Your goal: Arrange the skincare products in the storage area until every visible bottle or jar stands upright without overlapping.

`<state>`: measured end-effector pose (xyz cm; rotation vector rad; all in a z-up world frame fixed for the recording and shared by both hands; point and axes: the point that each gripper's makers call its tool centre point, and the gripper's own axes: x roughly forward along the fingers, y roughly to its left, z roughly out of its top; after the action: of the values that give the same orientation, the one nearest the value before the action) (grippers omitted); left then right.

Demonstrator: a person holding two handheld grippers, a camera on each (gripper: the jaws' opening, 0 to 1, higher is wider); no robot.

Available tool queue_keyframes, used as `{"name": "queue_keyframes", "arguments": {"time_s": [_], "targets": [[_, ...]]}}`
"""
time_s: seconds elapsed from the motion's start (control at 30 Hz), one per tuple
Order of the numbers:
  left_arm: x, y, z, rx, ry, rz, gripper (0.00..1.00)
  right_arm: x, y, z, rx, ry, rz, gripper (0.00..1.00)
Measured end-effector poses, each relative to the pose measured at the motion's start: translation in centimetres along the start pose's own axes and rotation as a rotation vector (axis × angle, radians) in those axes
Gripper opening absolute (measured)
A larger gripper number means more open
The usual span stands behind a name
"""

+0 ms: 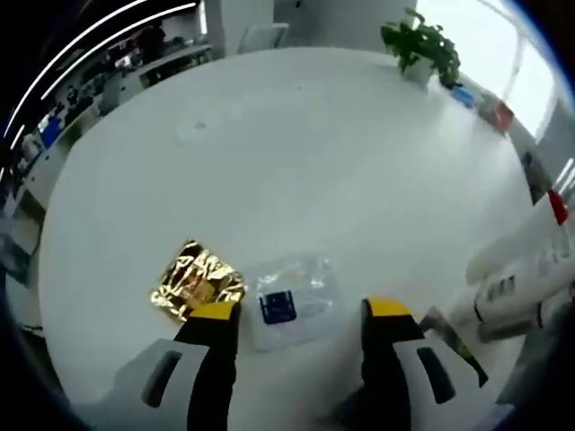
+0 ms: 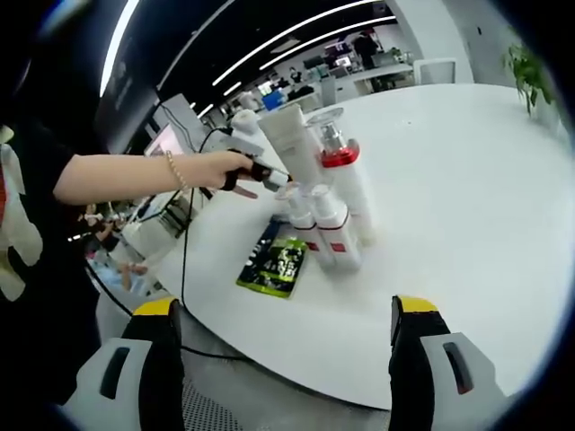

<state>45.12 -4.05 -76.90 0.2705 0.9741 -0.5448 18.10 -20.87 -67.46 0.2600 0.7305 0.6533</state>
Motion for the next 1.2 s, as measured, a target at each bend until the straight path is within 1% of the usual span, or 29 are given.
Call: {"name": "queue_keyframes", "arguments": {"time_s": [0.07,0.1,0.13,0.17,0.2,0.27,0.33,0.37,0.4,0.43,0.77,0.93,1.0,1.2], "targets": [[0.1,0.2,-0.1,0.005,0.007,0.007,0.55,0.0,0.0,0.0,0.001,-0.001,0.0,0.96],[0.0,0.2,-0.3,0.022,0.015,0.015,0.55,0.0,0.0,0.0,0.001,-0.001,-0.001,0.96],[0.0,0.2,-0.5,0.055,0.025,0.025,0.54,0.0,0.0,0.0,0.001,0.0,-0.002,0.96],[0.0,-0.3,0.0,0.057,0.0,0.007,0.53,0.0,0.1,0.0,0.001,0.0,-0.002,0.96],[0.0,-0.3,-0.2,0.049,0.013,0.012,0.52,0.0,0.1,0.0,0.001,0.0,-0.002,0.96],[-0.5,-0.4,-0.2,0.046,0.012,0.017,0.52,0.0,0.0,0.0,0.001,0.0,-0.003,0.96],[-0.5,-0.5,-0.3,0.05,0.009,0.016,0.51,0.0,0.0,0.0,0.001,0.0,-0.002,0.96],[-0.5,-0.4,-0.3,0.056,0.008,0.013,0.49,0.0,0.0,0.0,0.001,0.0,-0.003,0.96],[-0.6,-0.4,-0.3,0.057,0.008,0.011,0.43,0.0,0.0,0.0,0.001,0.0,-0.003,0.96],[-0.6,-0.6,-0.3,0.05,0.007,0.005,0.42,0.0,0.0,0.0,0.0,0.001,-0.004,0.96],[-1.0,-0.6,-0.4,0.03,0.005,-0.002,0.42,0.0,0.0,0.0,0.0,-0.002,-0.004,0.96],[-1.3,-0.4,0.0,0.017,-0.02,-0.004,0.42,0.0,0.1,0.0,-0.004,0.001,-0.004,0.96],[-1.2,0.0,0.1,0.008,-0.031,-0.007,0.42,0.0,0.0,0.1,-0.004,-0.001,-0.004,0.96],[-2.5,-0.5,-0.2,-0.009,-0.046,-0.005,0.43,0.0,0.2,0.2,-0.007,-0.004,-0.004,0.96]]}}
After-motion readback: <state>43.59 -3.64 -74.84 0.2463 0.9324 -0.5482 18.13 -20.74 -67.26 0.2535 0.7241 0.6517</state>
